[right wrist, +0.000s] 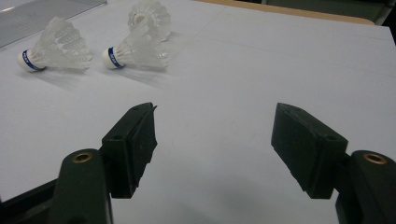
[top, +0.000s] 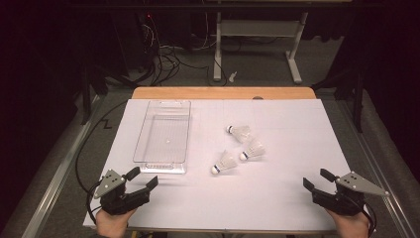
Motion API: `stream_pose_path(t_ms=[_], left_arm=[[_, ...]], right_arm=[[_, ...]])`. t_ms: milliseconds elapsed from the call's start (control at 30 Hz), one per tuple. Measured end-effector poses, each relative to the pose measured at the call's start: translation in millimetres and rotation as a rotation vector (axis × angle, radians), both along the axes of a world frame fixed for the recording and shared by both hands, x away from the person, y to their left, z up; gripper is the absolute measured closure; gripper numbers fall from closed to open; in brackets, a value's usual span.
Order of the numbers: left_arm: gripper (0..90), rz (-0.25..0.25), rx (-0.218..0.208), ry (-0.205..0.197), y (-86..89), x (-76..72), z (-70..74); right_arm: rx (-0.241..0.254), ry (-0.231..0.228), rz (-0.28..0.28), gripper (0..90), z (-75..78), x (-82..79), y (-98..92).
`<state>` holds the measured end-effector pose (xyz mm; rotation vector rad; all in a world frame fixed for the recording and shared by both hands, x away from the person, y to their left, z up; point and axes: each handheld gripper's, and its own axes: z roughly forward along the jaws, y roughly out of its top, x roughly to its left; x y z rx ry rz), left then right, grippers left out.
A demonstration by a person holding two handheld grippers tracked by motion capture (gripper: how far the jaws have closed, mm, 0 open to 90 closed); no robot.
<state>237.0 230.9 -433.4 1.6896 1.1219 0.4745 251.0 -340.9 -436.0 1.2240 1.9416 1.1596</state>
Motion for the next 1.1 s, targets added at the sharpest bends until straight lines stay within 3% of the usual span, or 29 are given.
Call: stream_pose_path(t_ms=[1100], left_arm=[[27.2,-0.008,0.024,-0.009,-5.2,-0.8,3.3]], right_arm=[[0.020,0.004,0.002,31.0,-1.1,0.8,-2.0]])
